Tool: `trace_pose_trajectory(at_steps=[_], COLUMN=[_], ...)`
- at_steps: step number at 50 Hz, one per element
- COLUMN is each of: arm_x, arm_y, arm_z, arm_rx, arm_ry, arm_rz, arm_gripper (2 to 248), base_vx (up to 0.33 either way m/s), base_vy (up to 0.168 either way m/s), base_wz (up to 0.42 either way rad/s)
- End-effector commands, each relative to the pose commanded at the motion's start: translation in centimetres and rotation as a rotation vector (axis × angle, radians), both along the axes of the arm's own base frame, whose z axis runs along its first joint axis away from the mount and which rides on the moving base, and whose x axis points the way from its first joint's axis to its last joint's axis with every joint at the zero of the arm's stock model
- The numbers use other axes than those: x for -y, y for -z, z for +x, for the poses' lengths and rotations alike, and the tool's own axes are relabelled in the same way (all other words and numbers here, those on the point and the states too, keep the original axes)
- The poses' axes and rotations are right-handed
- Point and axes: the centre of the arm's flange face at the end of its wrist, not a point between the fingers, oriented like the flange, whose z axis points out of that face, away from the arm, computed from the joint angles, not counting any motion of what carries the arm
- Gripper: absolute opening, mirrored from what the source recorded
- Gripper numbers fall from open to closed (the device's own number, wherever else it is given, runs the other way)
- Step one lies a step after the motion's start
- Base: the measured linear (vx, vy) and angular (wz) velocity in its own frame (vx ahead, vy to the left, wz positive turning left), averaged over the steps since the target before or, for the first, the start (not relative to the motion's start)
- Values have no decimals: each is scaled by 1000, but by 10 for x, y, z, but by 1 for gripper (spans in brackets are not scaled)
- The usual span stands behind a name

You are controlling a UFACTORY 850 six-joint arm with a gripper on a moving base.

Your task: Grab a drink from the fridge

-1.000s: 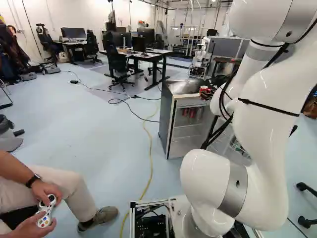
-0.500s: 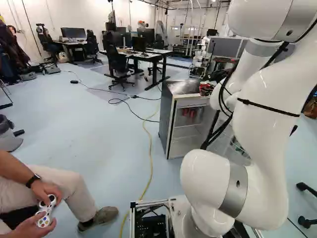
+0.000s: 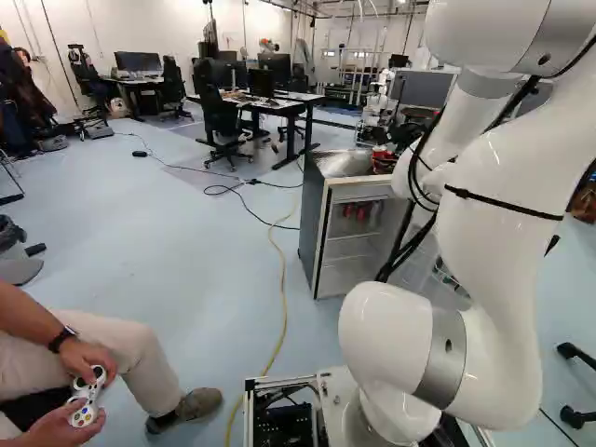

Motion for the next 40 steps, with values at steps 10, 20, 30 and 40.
trace_pose_trajectory(at_steps=[10, 20, 30, 40], arm_x=[-3, -5, -7, -9], arm_y=[1, 3, 4, 6], arm_z=[10, 21, 31, 42], arm_rx=[-9, -16, -23, -29], arm_ry=[-2, 11, 27, 48], arm_rz=[3, 12, 24, 39], arm_gripper=[86, 86, 86, 86], base_vx=[0, 0, 0, 0], base_vy=[0, 0, 0, 0], base_wz=[0, 0, 0, 0])
